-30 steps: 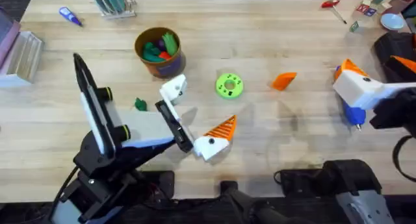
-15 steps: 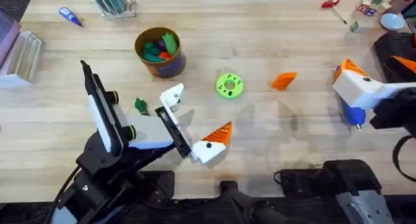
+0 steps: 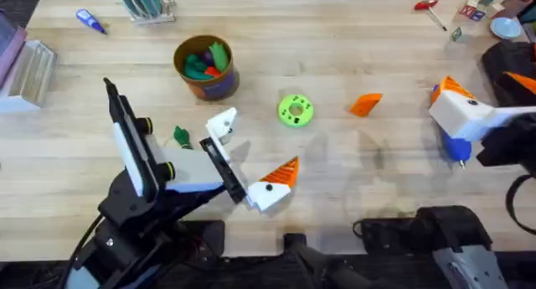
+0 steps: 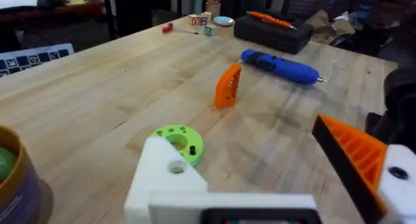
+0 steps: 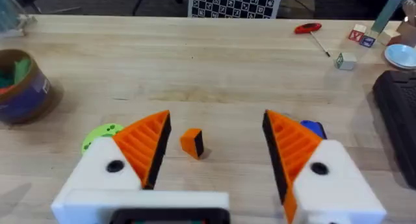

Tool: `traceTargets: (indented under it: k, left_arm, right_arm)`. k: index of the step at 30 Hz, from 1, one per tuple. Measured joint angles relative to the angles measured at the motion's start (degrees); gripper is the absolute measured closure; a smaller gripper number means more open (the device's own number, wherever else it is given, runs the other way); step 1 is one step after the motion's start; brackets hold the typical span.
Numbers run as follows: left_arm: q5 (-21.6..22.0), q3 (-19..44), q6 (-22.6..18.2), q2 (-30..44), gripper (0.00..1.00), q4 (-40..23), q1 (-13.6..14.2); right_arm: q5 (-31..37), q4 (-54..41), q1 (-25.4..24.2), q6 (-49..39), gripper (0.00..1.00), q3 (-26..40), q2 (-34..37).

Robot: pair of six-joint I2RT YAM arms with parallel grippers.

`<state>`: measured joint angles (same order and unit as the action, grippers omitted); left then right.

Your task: Pick up the gripper from the table and insert it into the empty holder that is missing its gripper. Then pick up a screw, insert it into the mounting hole, and use the screwdriver to tighten it. Finally, clean up the table by picking up the vegetable and placing it into the bucket.

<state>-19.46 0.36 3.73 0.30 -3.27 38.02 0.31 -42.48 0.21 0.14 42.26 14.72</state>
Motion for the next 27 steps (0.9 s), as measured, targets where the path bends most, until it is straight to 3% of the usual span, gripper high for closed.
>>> traceTargets:
  k: [19,22,27]
  left_arm:
    - [1.7,0.0,-0.1,0.0,0.015,-0.1,0.0]
    - [1.7,0.0,-0.1,0.0,0.016,-0.1,0.0]
    - [1.8,0.0,-0.1,0.0,0.015,-0.1,0.0]
  right_arm:
    - [0.1,0.7,0.0,0.0,0.135,0.0,0.0]
    - [-2.3,0.9,0.0,0.3,0.135,0.0,0.2]
    - [-7.0,2.1,0.0,0.7,0.134,0.0,8.4]
